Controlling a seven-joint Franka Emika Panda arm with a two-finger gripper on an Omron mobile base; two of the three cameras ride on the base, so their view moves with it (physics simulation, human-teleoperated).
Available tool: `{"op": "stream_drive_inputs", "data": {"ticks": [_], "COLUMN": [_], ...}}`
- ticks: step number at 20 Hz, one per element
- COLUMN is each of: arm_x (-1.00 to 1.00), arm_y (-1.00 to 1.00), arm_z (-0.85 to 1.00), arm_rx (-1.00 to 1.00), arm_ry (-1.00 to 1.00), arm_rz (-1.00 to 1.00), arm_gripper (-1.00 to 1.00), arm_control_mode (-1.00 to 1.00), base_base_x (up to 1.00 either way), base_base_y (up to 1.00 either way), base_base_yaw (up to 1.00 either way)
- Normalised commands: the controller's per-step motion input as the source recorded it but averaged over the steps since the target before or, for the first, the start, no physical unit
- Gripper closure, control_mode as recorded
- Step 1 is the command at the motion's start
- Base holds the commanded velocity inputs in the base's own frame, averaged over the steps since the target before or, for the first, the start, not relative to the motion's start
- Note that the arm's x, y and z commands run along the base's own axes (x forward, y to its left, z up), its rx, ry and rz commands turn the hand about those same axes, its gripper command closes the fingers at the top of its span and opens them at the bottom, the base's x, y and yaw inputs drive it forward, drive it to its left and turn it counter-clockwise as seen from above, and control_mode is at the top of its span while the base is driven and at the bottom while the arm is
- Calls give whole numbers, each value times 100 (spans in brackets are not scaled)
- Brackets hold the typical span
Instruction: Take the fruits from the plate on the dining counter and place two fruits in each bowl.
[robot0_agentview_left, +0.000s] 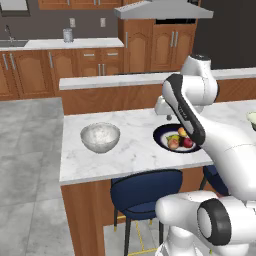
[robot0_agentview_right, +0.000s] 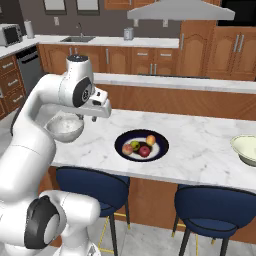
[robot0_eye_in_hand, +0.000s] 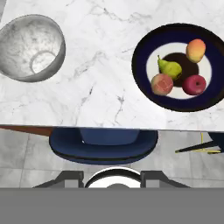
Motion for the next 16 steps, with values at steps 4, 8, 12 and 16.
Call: {"op": "stream_drive_inputs", "data": {"ticks": [4,8,12,16], "arm_x": [27,69,52,44], "arm_y": [-35,-52,-44,-51], "arm_z": [-7,-36,-52,-51], "arm_rx": [-3,-5,-1,-1], "arm_ry": [2,16,17,18], "arm_rz": [0,-38,-45,-37], "arm_gripper": [-100,-100,-100,-100], "arm_control_mode": [-100,-100,-100,-100], "base_base_x": [0,0,0,0], "base_base_y": [0,0,0,0], "base_base_yaw": [0,0,0,0]}}
